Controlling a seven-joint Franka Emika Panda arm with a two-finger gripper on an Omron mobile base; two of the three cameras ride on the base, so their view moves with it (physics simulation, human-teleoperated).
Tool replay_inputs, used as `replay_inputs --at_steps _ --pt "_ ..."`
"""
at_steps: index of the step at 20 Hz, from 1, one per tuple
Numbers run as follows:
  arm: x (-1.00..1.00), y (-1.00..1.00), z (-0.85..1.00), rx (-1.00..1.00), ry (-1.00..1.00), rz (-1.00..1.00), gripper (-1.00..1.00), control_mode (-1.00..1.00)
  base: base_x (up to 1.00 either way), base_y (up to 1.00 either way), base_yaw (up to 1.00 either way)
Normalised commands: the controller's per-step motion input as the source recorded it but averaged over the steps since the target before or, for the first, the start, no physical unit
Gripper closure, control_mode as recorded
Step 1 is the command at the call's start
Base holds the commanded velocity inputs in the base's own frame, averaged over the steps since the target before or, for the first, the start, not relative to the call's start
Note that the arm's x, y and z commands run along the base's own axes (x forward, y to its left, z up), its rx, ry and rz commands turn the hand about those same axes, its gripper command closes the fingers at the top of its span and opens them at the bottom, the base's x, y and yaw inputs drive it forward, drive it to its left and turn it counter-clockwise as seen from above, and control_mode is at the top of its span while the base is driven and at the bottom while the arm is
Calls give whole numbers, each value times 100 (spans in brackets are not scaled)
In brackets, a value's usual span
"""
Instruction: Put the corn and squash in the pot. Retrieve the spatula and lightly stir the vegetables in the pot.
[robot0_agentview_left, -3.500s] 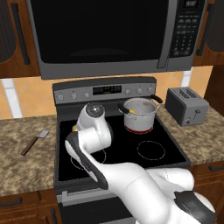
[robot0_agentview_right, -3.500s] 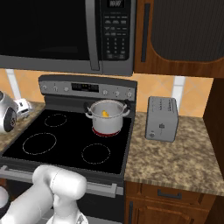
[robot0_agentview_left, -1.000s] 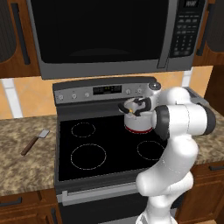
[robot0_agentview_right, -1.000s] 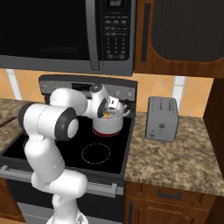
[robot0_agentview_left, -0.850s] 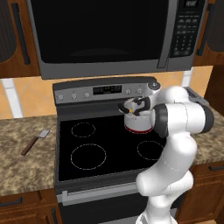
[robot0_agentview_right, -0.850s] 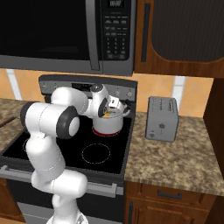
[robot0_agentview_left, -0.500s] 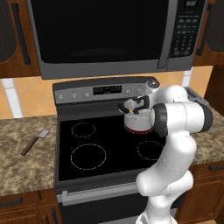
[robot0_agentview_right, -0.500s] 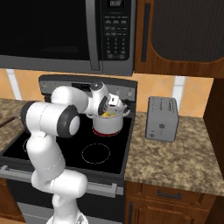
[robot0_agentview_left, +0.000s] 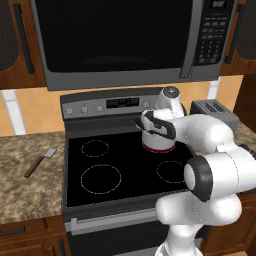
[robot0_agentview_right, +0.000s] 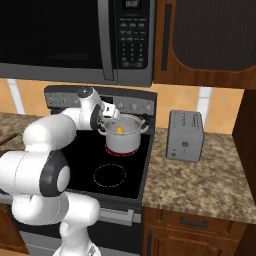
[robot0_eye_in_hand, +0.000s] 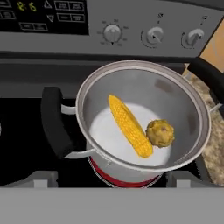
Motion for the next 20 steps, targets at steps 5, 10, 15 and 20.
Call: replay_inputs --at_steps 5,10,15,20 --pt "-100 100 74 7 4 0 -100 -100 0 0 0" --pt "-100 100 30 19 17 -1 -100 -100 0 0 0" --pt "-99 100 6 21 23 -3 -100 -100 0 0 0" --pt "-54 100 -19 10 23 0 -100 -100 0 0 0"
